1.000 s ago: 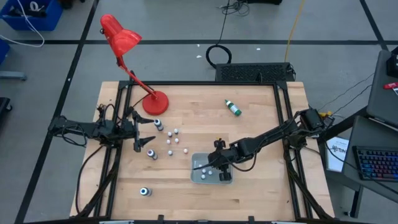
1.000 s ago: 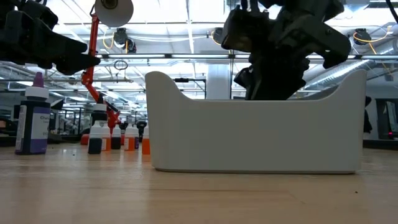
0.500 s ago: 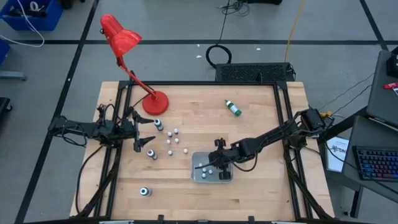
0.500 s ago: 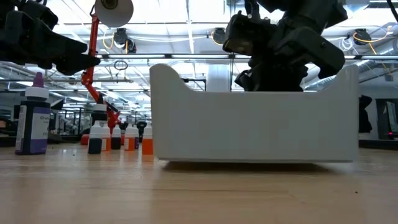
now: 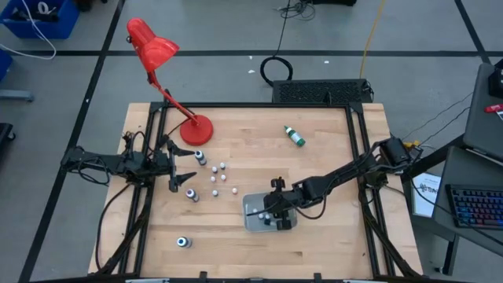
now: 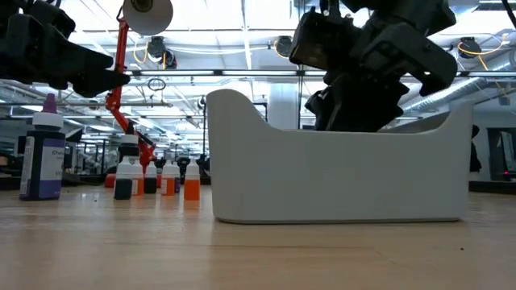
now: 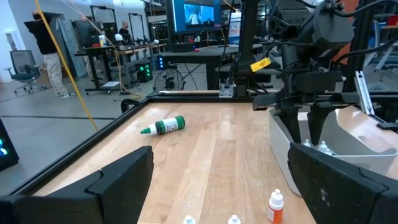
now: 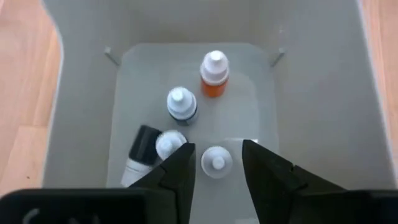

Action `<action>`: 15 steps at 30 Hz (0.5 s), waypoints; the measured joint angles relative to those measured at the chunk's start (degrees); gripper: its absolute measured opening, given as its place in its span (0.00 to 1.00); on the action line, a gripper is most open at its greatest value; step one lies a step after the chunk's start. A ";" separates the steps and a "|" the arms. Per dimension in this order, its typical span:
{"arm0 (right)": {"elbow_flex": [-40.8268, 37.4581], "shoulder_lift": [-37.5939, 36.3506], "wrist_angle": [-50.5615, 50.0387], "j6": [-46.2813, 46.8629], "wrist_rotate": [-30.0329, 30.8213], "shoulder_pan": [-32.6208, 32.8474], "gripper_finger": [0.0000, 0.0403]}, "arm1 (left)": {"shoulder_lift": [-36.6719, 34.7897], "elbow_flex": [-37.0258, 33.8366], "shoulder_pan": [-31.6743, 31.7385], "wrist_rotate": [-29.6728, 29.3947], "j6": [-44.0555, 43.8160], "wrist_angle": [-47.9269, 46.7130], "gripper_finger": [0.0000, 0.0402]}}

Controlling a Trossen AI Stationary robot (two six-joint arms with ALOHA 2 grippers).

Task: Pick & Place food coloring
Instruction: Put the small dark blue food coloring bottle into the gray bin

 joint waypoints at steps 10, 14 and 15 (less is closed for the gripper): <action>1.63 -1.29 -1.13 -0.28 0.15 0.16 0.29 | 0.00 0.00 0.00 0.01 0.00 -0.04 0.91; 2.15 -5.11 -2.48 -1.26 0.48 0.16 0.29 | -0.02 0.00 0.00 0.01 0.00 -0.02 0.91; 2.15 -6.53 -3.15 -1.54 0.48 0.13 0.29 | 0.00 0.00 -0.01 0.01 0.00 -0.01 0.91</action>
